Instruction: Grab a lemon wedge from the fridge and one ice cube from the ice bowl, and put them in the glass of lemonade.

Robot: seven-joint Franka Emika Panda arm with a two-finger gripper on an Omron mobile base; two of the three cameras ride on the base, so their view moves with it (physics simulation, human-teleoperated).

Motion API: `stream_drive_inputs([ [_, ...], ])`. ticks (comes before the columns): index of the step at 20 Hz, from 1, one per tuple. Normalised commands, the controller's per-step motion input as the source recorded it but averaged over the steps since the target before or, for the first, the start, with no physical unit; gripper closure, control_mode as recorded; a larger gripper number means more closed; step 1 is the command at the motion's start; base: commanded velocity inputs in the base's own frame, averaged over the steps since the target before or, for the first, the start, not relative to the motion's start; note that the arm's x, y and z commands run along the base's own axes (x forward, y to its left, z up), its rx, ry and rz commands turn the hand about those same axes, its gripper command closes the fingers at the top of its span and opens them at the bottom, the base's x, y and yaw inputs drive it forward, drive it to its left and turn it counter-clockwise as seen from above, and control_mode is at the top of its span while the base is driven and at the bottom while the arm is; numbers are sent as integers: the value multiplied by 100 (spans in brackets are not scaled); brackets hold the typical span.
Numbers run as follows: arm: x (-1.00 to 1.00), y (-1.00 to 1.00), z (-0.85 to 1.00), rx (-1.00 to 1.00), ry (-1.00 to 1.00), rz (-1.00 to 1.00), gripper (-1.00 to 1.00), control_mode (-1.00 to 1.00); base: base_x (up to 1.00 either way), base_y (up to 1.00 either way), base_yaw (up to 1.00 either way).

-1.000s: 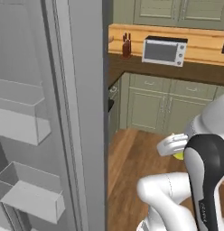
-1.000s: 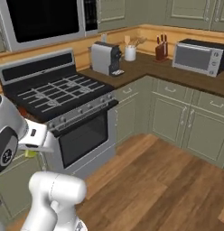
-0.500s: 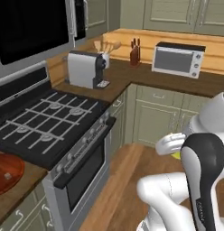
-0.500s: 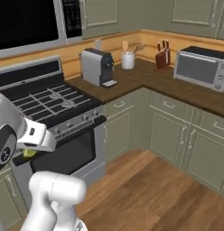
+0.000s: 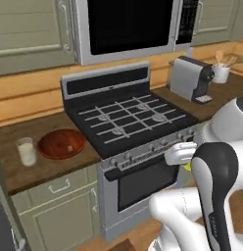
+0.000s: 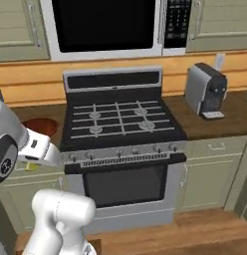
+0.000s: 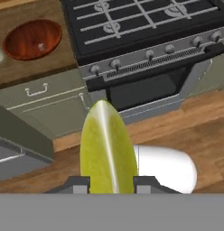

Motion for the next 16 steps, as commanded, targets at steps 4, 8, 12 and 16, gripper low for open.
stream_drive_inputs([
  [4, 0, 0, 0, 0, 0, 0, 100, 100, 23, 0, 93],
  [8, 0, 0, 0, 0, 0, 0, 100, 100, 48, -18, 67],
  [12, 0, 0, 0, 0, 0, 0, 100, 100, 68, -39, 43],
  [16, 0, 0, 0, 0, 0, 0, 100, 100, 30, -10, 48],
])
